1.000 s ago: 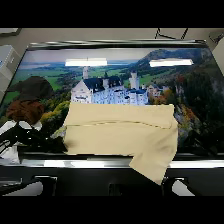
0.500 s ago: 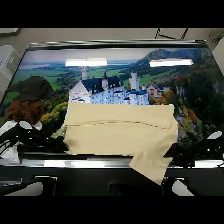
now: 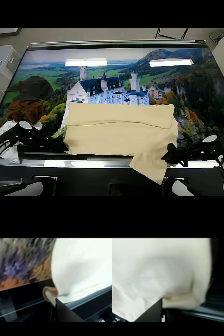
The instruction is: Fold the clothes and pants, and hang the long-sleeved shirts on hangers.
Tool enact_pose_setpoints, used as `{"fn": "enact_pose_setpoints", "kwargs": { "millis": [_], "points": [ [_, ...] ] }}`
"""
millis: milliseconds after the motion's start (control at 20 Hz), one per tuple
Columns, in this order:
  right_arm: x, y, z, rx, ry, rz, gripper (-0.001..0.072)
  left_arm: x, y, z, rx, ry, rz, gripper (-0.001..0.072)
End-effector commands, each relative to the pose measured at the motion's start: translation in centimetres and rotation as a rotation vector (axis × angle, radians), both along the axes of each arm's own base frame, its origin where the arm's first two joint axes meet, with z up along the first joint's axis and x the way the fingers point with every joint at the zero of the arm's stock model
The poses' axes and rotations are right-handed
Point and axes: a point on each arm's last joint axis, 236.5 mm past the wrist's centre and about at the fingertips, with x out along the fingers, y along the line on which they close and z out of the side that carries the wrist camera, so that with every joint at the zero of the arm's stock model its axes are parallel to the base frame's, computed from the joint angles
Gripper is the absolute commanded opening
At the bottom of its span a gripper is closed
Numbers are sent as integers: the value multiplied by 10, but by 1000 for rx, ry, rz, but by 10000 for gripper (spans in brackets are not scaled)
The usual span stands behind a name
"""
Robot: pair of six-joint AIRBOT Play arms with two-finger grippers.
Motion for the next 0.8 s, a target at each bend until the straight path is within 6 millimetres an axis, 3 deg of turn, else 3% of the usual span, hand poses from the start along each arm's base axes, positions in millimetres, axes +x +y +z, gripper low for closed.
{"fn": "enact_pose_setpoints", "kwargs": {
  "millis": [0,150,250,350,600,750],
  "points": [
    [16,-2,17,23,-43,26,42,10,1,10,-8,-24,-12,16],
    [59,-26,52,-24,-127,6,40,48,9,41,-9,-115,-35,16],
    [96,-39,72,-80,-210,-11,40,91,20,58,39,-213,11,15],
    [131,-39,83,-117,-269,34,40,128,26,70,64,-274,37,16],
    [248,-16,87,-203,-422,87,41,204,24,75,41,-306,80,16],
    [297,-15,78,-204,-434,71,43,236,30,66,43,-295,111,16]
  ]
}}
